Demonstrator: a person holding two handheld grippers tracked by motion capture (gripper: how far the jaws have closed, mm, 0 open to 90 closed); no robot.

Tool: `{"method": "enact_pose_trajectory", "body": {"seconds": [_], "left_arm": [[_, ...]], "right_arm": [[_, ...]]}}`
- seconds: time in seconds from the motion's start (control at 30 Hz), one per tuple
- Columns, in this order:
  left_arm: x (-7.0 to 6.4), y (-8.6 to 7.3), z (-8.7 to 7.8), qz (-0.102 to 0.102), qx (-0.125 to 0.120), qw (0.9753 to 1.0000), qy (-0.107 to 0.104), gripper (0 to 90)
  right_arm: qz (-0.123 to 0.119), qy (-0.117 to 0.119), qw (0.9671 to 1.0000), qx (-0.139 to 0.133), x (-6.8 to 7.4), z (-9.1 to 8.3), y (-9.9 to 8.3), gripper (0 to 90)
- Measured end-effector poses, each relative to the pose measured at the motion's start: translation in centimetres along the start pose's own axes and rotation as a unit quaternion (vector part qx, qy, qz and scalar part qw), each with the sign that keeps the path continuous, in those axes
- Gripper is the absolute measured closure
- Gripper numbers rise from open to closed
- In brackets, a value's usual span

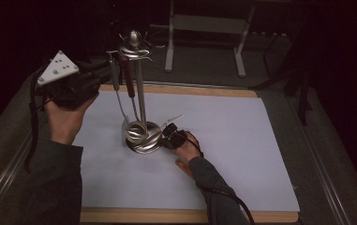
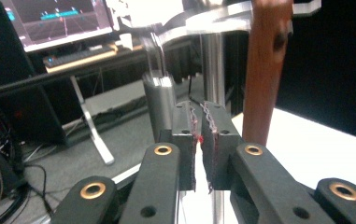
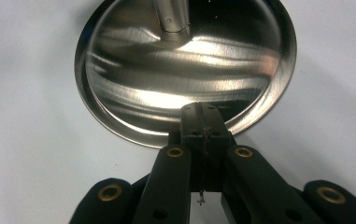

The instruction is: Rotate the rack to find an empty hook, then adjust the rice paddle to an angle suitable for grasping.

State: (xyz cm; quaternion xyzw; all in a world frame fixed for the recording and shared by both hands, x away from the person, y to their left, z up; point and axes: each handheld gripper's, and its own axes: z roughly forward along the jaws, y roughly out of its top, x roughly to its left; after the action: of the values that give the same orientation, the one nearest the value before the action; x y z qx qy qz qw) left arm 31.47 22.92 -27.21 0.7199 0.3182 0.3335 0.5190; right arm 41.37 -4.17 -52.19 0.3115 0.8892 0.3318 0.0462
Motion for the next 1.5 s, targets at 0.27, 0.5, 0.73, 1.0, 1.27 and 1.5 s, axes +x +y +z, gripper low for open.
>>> {"method": "enact_pose_trajectory", "body": {"seconds": [0.27,0.5,0.73,1.0,1.27,1.5], "left_arm": [[-1.1,-2.9,0.0,0.014,0.032,0.9992,-0.019,81.9],[-1.8,-6.8,0.6,0.012,0.063,0.9975,-0.028,78.8],[-2.8,-11.7,1.1,-0.011,0.089,0.9951,-0.041,76.5],[-4.0,-18.1,1.8,-0.045,0.123,0.9898,-0.056,75.1],[-5.5,-22.3,3.5,-0.06,0.15,0.9838,-0.077,73.4],[-5.6,-25.0,4.6,-0.072,0.175,0.9786,-0.082,70.7]], "right_arm": [[0.001,0.002,1.0,0.0,0.0,0.0,0.0,90.0],[0.001,0.002,1.0,-0.004,0.0,0.0,-0.1,90.0],[0.001,-0.002,1.0,-0.004,0.1,0.0,-0.1,90.0],[-0.002,0.0,1.0,0.002,0.0,0.0,0.1,90.0],[-0.021,-0.022,0.9992,0.024,0.5,-0.2,0.4,90.0],[-0.032,-0.045,0.9981,0.028,0.0,-2.4,0.4,84.1]]}}
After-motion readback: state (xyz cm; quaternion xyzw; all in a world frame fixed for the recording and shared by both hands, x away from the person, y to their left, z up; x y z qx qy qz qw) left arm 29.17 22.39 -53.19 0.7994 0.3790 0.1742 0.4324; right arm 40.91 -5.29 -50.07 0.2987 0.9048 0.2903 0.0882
